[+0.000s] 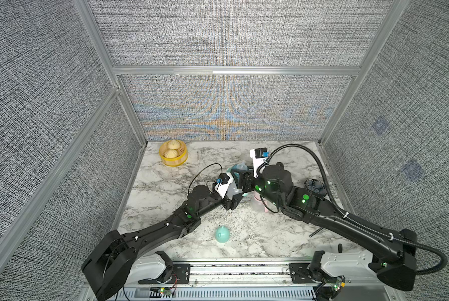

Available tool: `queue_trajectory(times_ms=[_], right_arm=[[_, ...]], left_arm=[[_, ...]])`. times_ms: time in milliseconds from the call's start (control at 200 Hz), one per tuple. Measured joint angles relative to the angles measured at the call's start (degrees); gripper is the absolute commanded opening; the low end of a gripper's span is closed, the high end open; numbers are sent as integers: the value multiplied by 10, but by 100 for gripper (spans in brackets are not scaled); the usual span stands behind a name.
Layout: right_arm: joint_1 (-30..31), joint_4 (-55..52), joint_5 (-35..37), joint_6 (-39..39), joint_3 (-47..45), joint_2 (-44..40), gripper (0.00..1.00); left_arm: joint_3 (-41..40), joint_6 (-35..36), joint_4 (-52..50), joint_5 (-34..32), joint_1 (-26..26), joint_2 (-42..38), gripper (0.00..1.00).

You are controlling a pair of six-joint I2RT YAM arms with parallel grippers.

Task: Assemble the baby bottles
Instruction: Screw the nipple onto the baby bottle.

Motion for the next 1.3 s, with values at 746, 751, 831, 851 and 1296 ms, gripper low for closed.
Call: queue_trajectory(times_ms=[746,751,831,851,1296], right_arm=[[-87,-104,-198,-62,42,-51,88],[-89,-103,-205,-64,39,-53,88],[-109,-96,-259,-84,9,-76,87],[-114,-94,-272,-90,2,-82,86],[-161,-42,-397,-136,-87,-151,81]], left_arm=[[-5,0,-39,-37,-7,-3,0],[-5,0,-39,-35,-7,-3,0],[-9,-2,-31,11,0,-3,0],[-11,-3,-26,26,3,-3,0],[-1,-84,62,280,33,36,0]])
